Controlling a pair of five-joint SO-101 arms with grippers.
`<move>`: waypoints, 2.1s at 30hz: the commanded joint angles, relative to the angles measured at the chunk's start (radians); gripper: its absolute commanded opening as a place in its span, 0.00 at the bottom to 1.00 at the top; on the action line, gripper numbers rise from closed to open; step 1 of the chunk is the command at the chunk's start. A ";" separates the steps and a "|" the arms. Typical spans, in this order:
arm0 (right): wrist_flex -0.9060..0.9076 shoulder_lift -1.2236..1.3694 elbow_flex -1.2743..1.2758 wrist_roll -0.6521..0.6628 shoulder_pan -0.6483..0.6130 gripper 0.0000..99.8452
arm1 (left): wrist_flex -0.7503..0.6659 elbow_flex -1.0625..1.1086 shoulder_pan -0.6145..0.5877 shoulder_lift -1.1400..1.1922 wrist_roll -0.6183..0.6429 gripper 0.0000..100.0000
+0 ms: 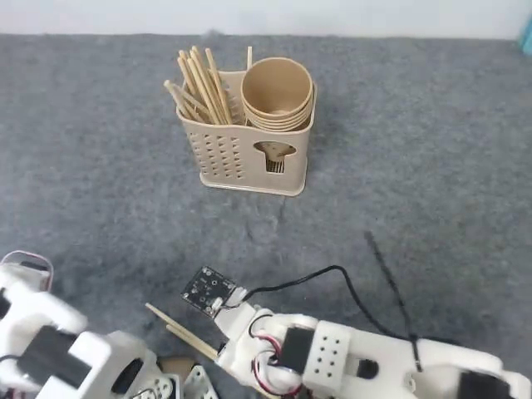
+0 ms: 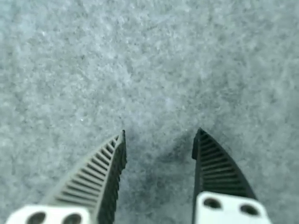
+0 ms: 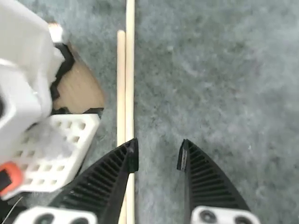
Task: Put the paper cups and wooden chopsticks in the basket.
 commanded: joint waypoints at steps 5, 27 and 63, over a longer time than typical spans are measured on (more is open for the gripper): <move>0.136 -0.048 -0.052 0.086 -0.137 0.15 | -0.025 -0.051 -0.006 -0.003 0.015 0.21; 0.088 0.346 -0.135 0.132 -0.122 0.09 | -0.025 -0.059 -0.031 -0.002 0.071 0.21; -0.730 -0.964 0.334 0.221 0.526 0.01 | -0.020 -0.036 0.037 -0.006 0.068 0.21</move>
